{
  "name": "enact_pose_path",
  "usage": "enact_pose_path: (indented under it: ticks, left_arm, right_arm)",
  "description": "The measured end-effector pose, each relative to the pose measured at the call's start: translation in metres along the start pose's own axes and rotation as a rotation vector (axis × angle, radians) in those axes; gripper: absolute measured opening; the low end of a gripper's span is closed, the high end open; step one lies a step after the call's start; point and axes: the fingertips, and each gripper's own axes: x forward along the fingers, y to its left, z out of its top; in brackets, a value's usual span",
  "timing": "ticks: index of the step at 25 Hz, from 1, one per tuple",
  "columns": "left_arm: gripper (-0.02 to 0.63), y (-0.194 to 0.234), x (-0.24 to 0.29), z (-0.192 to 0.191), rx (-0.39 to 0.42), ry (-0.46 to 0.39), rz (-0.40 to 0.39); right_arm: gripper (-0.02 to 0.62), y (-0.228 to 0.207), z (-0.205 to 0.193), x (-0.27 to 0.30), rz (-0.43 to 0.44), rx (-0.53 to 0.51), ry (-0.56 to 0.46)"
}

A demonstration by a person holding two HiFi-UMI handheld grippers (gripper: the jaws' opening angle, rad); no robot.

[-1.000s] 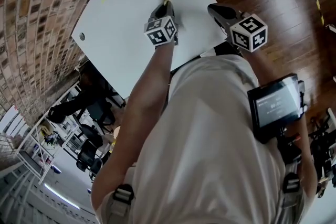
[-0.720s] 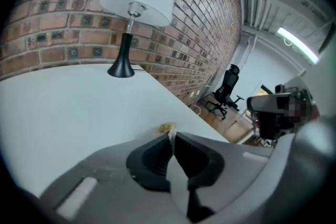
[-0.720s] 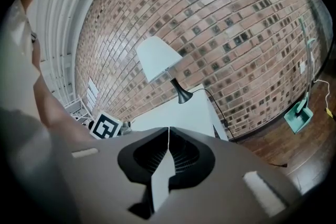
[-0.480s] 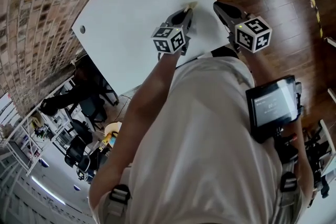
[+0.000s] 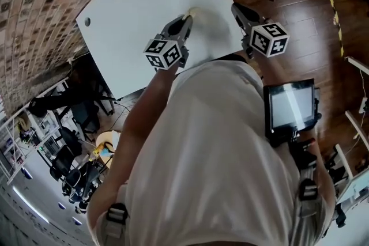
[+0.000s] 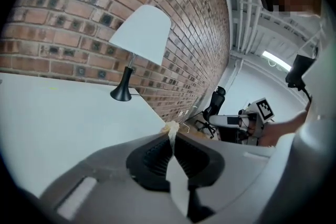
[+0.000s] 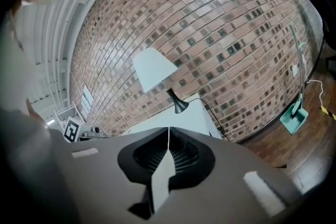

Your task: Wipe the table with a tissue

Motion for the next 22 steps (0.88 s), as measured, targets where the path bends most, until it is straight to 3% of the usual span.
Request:
enact_pose_path:
  ticks: [5, 13, 22]
  left_arm:
    - [0.014, 0.045, -0.054, 0.013, -0.001, -0.078, 0.078]
    - [0.014, 0.063, -0.143, -0.004, -0.09, -0.181, 0.2]
    - [0.014, 0.055, -0.213, -0.005, -0.026, -0.264, 0.271]
  right_arm:
    - [0.012, 0.046, -0.009, 0.044, 0.075, -0.051, 0.018]
    - [0.012, 0.129, -0.026, 0.056, 0.187, -0.173, 0.127]
    - [0.012, 0.228, -0.041, 0.061, 0.432, -0.391, 0.2]
